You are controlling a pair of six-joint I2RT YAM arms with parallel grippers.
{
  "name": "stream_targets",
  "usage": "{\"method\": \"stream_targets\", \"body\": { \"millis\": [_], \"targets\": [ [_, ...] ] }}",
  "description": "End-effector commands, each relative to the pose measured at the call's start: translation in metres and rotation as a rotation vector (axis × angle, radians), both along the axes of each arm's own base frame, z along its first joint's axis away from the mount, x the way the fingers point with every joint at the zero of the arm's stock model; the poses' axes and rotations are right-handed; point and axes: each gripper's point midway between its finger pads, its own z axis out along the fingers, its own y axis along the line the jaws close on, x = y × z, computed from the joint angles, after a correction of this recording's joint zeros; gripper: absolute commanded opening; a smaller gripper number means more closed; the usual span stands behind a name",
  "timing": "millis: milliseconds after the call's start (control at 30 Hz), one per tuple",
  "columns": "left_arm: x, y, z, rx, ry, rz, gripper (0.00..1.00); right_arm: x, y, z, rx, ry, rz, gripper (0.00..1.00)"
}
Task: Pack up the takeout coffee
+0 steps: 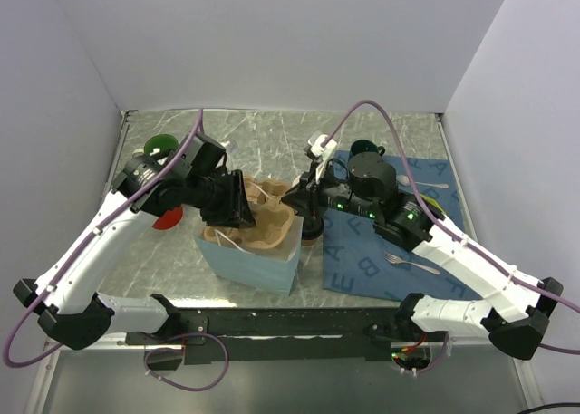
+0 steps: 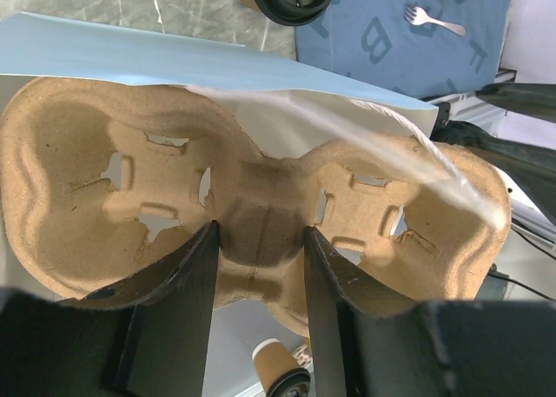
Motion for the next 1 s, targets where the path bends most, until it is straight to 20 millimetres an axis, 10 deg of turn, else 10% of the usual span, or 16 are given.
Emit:
{"method": "stream_targets", "body": {
  "millis": [0,967],
  "targets": [
    [0.008,-0.004,0.004,0.007,-0.044,0.025,0.30,-0.003,-0.013,0.016,0.044,0.003,-0.049,0.35],
    [0.010,0.004,-0.034,0.208,-0.094,-0.007,0.28,-0.018,-0.052,-0.014,-0.002,0.222,-0.228,0.48]
  ]
}}
